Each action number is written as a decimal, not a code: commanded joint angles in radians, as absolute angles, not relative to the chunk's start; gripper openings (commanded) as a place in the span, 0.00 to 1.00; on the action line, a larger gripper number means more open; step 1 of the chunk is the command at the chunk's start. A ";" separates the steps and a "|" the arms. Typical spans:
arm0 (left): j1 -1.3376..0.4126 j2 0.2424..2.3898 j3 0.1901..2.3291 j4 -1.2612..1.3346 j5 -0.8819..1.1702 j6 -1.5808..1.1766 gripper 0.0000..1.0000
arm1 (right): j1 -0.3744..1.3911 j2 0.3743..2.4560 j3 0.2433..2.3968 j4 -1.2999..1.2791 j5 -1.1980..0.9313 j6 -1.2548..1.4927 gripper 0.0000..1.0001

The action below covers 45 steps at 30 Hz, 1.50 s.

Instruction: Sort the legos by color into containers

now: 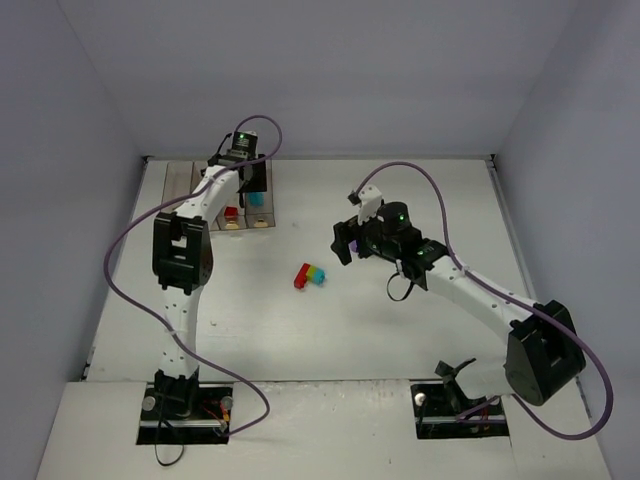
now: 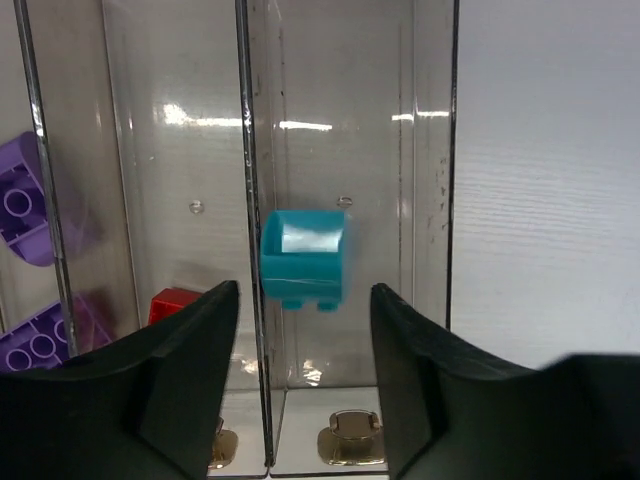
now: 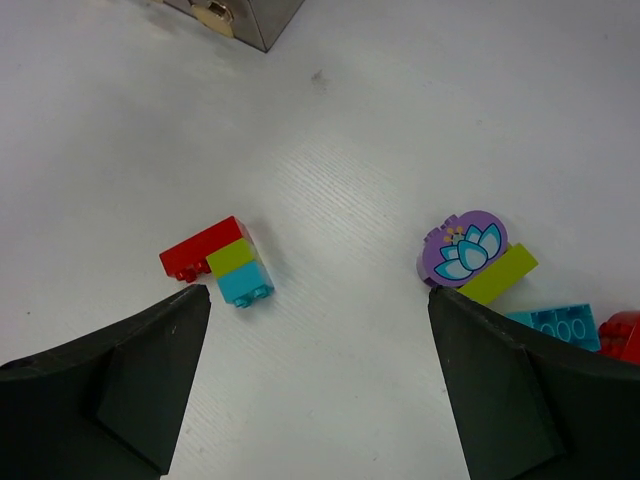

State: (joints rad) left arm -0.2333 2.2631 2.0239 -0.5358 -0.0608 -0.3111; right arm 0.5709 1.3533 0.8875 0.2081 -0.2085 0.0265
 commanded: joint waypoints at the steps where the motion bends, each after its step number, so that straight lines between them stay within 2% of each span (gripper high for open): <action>1: -0.230 2.175 2.069 -0.492 -0.060 -0.298 0.52 | 0.575 1.373 0.916 0.235 -0.264 -0.018 0.87; 2: -0.230 2.168 2.063 -0.488 -0.052 -0.298 0.59 | 0.575 1.406 0.925 0.229 -0.276 -0.023 0.87; 6: -0.232 2.117 2.033 -0.491 -0.034 -0.299 0.67 | 0.586 1.499 0.972 0.216 -0.340 -0.044 0.82; 14: -0.245 1.905 1.870 -0.538 -0.005 -0.331 0.68 | 0.630 1.667 1.058 0.196 -0.390 -0.110 0.84; 23: -0.255 1.591 1.470 -0.531 0.051 -0.339 0.68 | 0.670 1.801 1.134 0.158 -0.374 -0.195 0.86; 33: -0.307 1.381 1.215 -0.541 0.064 -0.308 0.68 | 0.690 1.878 1.172 0.117 -0.362 -0.242 0.80; 36: -0.339 1.368 1.181 -0.546 0.066 -0.295 0.68 | 0.695 1.887 1.170 0.117 -0.370 -0.247 0.68; 39: -0.385 1.359 1.161 -0.538 0.049 -0.273 0.68 | 0.698 1.890 1.167 0.120 -0.362 -0.253 0.66; 42: -0.420 1.355 1.143 -0.517 0.052 -0.256 0.68 | 0.698 1.882 1.161 0.129 -0.360 -0.264 0.58; 45: -0.434 1.358 1.121 -0.485 0.078 -0.250 0.68 | 0.701 1.858 1.151 0.143 -0.362 -0.271 0.38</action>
State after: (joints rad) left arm -0.4286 1.3968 1.1206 -0.5488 0.0624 -0.2794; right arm 0.6937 1.9076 1.1278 0.1062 -0.3645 -0.2508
